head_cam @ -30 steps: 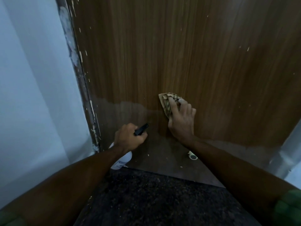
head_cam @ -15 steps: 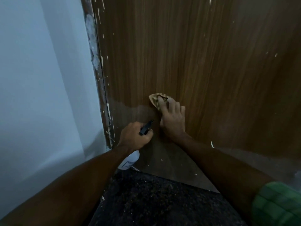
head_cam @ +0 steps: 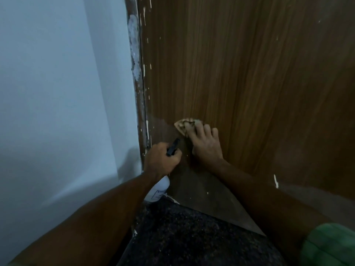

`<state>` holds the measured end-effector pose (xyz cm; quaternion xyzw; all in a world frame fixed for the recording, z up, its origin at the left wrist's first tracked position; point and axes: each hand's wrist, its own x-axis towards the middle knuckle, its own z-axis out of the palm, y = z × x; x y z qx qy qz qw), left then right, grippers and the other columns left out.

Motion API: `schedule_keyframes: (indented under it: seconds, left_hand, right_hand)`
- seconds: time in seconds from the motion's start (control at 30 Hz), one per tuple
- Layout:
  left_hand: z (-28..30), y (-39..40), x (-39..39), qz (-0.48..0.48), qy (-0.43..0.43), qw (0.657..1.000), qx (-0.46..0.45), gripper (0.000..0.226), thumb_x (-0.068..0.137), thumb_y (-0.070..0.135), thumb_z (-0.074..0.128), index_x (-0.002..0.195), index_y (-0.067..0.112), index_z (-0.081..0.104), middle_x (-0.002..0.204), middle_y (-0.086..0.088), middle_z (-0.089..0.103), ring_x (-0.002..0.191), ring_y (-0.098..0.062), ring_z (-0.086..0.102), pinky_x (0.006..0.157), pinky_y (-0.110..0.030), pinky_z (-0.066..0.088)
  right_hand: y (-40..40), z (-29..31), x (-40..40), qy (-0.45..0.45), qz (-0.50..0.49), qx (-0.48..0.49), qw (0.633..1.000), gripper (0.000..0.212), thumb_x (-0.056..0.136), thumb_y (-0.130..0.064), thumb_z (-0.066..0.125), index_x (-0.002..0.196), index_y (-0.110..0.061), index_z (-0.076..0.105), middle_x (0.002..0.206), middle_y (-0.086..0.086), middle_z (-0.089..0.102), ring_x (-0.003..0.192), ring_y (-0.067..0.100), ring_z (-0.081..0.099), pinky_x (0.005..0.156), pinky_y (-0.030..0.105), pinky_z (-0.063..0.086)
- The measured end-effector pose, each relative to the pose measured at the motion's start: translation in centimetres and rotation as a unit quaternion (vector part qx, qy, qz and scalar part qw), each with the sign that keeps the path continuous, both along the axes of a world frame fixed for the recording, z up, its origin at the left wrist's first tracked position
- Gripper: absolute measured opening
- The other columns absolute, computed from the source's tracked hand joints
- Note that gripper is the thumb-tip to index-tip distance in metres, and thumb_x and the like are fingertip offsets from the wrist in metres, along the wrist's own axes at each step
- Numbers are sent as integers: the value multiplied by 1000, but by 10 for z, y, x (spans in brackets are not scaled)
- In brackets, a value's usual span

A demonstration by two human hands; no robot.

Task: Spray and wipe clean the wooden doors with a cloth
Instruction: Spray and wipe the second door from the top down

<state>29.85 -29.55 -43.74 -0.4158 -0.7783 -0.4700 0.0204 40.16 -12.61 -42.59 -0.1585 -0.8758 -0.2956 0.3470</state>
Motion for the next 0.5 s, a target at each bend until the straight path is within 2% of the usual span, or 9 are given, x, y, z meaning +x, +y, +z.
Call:
schedule_keyframes:
  seconds: [0.07,0.1,0.17,0.23,0.3,0.37,0.4,0.43,0.5]
  left_hand:
    - [0,-5,-7,20,-27,999,1,33,97,32,71,70,14,64,59,-7,62,54,-27,62,57,-42,56]
    - [-1,-7,-10,30,-35,999,5,33,96,31,72,70,13,64,60,-10,63,56,-31,64,59,-46,58]
    - [-1,-12,-14,45,-42,998,9,33,95,31,73,67,14,63,59,-11,63,57,-33,65,62,-48,59]
    - [-2,-18,-21,36,-47,998,8,34,95,33,73,68,14,64,58,-8,63,55,-30,65,62,-48,60]
    - [-5,-24,-31,33,-51,998,13,35,94,34,71,67,13,66,59,-10,65,55,-31,67,61,-50,61]
    - [-5,-28,-35,45,-55,997,15,34,90,38,69,67,13,66,60,-10,67,54,-31,68,60,-51,62]
    - [-5,-31,-38,48,-59,997,13,34,88,41,68,68,15,66,60,-9,67,55,-30,69,61,-50,62]
    - [-5,-31,-37,46,-62,997,14,34,88,44,67,69,16,66,61,-8,68,56,-30,69,62,-50,63]
    - [-5,-33,-36,46,-59,997,8,33,91,43,70,71,18,66,62,-5,66,57,-28,68,64,-48,63]
  right_hand:
    - [4,-31,-5,-158,44,75,984,67,90,-42,62,151,-19,47,149,16,41,123,35,45,96,51,44]
    - [7,-46,-10,-257,62,121,957,59,93,-39,65,148,-21,52,149,14,43,123,33,46,95,49,43]
    - [6,-53,-21,-354,70,153,920,48,96,-36,65,142,-24,58,149,11,44,123,30,47,95,45,40]
    - [-8,-32,-37,-311,50,125,941,55,97,-35,64,149,-22,51,154,12,39,130,31,44,100,46,40]
    - [-26,-3,-52,-130,24,43,990,71,88,-34,70,153,-19,45,150,16,40,127,34,45,99,49,43]
    - [-32,12,-59,9,0,-44,999,77,82,-31,71,152,-16,43,144,18,42,118,35,46,94,50,43]
    - [-34,7,-61,26,-2,-46,999,76,83,-32,68,153,-15,42,144,19,42,118,36,46,93,50,43]
    - [-32,-2,-60,-8,3,-14,1000,74,87,-33,65,154,-14,40,146,20,40,120,37,46,93,50,43]
    - [-31,-27,-62,-190,44,85,977,64,97,-33,59,155,-13,39,152,21,36,127,38,46,97,50,44]
